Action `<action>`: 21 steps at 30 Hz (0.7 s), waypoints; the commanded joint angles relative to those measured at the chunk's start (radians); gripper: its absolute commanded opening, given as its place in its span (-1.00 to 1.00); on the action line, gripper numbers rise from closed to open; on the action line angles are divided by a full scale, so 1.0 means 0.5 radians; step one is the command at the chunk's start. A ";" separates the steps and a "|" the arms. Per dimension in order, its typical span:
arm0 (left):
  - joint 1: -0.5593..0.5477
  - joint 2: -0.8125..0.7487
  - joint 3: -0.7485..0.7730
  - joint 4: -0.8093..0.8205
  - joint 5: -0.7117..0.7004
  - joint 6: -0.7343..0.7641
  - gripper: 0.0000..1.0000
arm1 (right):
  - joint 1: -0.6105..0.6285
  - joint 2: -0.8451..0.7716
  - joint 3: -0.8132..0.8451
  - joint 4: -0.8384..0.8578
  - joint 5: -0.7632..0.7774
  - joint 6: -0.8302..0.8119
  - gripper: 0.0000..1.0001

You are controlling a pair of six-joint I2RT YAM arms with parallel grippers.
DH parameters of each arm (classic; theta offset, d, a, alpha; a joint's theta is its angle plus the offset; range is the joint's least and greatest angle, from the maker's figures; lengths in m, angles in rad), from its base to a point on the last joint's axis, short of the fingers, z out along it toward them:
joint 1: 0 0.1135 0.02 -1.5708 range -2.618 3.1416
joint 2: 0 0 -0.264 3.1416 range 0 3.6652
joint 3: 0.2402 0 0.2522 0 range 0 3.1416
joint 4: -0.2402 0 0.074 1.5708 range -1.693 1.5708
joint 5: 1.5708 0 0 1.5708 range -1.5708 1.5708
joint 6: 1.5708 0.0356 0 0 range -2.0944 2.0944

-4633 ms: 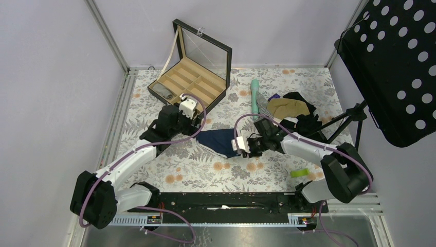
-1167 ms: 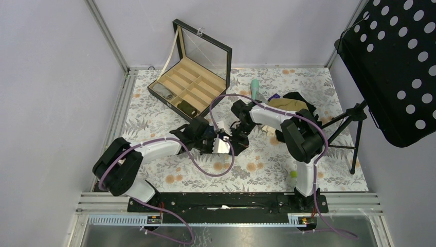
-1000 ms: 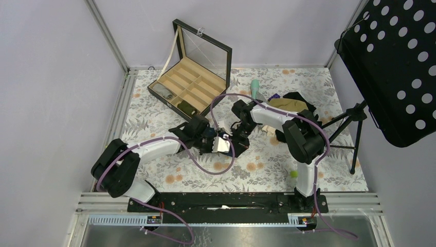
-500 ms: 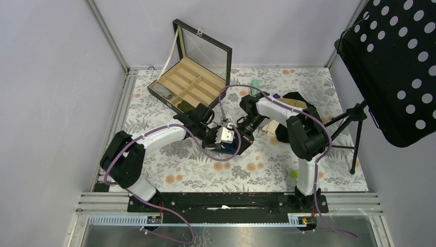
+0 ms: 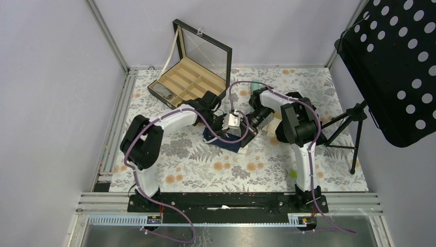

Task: Roll the underwear
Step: Fold the underwear at the center of the board.

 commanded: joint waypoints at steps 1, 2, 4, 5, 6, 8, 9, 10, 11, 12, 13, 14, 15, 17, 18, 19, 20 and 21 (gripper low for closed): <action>0.061 0.093 0.150 -0.110 0.002 0.081 -1.00 | -0.050 0.088 0.154 -0.151 -0.035 -0.029 -1.00; 0.064 0.120 0.167 -0.120 -0.008 0.093 -1.00 | -0.059 0.117 0.180 -0.133 -0.028 -0.003 -1.00; 0.070 0.170 0.200 -0.128 -0.017 0.086 -1.00 | -0.080 0.188 0.254 -0.119 -0.024 0.054 -1.00; 0.075 0.194 0.222 -0.128 -0.016 0.072 -1.00 | -0.090 0.234 0.307 -0.124 -0.027 0.086 -1.00; 0.083 0.221 0.239 -0.128 -0.019 0.057 -1.00 | -0.097 0.282 0.364 -0.137 -0.032 0.105 -0.99; 0.101 0.274 0.290 -0.128 -0.024 0.011 -1.00 | -0.113 0.369 0.481 -0.153 -0.031 0.147 -0.99; 0.113 0.301 0.310 -0.128 -0.024 -0.008 -1.00 | -0.116 0.409 0.532 -0.153 -0.026 0.175 -0.98; 0.123 0.327 0.332 -0.128 -0.029 -0.036 -1.00 | -0.120 0.457 0.577 -0.153 -0.016 0.199 -0.98; 0.132 0.354 0.357 -0.128 -0.036 -0.080 -1.00 | -0.119 0.494 0.614 -0.154 -0.007 0.222 -0.96; 0.141 0.382 0.385 -0.128 -0.043 -0.108 -0.99 | -0.120 0.526 0.648 -0.157 -0.002 0.237 -0.95; 0.148 0.402 0.405 -0.128 -0.048 -0.127 -0.98 | -0.120 0.552 0.670 -0.156 0.002 0.245 -0.93; 0.155 0.419 0.422 -0.128 -0.059 -0.135 -0.96 | -0.120 0.575 0.680 -0.154 0.007 0.249 -0.92; 0.158 0.432 0.434 -0.120 -0.072 -0.153 -0.93 | -0.120 0.589 0.692 -0.153 0.012 0.256 -0.91; 0.162 0.456 0.463 -0.095 -0.096 -0.210 -0.88 | -0.120 0.609 0.707 -0.122 0.033 0.295 -0.88; 0.164 0.461 0.479 -0.094 -0.100 -0.240 -0.86 | -0.122 0.605 0.706 -0.090 0.049 0.325 -0.84; 0.165 0.465 0.488 -0.096 -0.099 -0.262 -0.83 | -0.121 0.594 0.702 -0.047 0.071 0.383 -0.78; 0.166 0.463 0.489 -0.095 -0.102 -0.276 -0.78 | -0.120 0.580 0.706 -0.012 0.087 0.440 -0.70; 0.166 0.453 0.489 -0.094 -0.103 -0.287 -0.74 | -0.123 0.558 0.714 0.013 0.103 0.496 -0.61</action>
